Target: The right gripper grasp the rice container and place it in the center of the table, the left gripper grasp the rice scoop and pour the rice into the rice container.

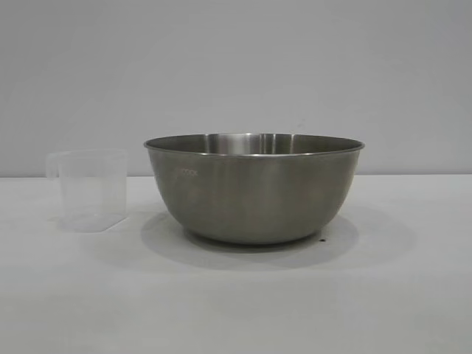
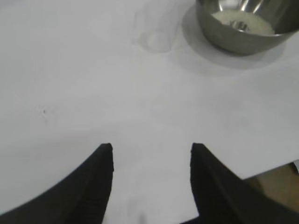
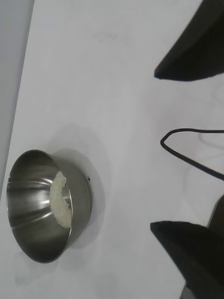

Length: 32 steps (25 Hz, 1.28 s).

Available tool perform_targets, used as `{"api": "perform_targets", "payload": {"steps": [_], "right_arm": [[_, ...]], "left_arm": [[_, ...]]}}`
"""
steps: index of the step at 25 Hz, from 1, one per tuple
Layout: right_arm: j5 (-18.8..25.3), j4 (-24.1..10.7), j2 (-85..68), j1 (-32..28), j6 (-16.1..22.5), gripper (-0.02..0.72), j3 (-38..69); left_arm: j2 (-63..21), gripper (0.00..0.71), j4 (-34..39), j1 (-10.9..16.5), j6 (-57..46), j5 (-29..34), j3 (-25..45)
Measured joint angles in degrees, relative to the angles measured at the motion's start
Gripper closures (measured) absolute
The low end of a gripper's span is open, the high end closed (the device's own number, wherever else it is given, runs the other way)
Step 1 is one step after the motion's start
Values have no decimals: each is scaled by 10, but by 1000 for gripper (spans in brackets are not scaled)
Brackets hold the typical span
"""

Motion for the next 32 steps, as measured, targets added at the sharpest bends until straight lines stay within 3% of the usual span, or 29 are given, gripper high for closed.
{"api": "perform_targets", "payload": {"steps": [9, 32], "right_arm": [[0, 0, 0, 0, 0, 134, 0], [0, 0, 0, 0, 0, 134, 0]], "left_arm": [[0, 385, 5, 0, 37, -64, 16], [0, 385, 3, 0, 39, -76, 19]]}}
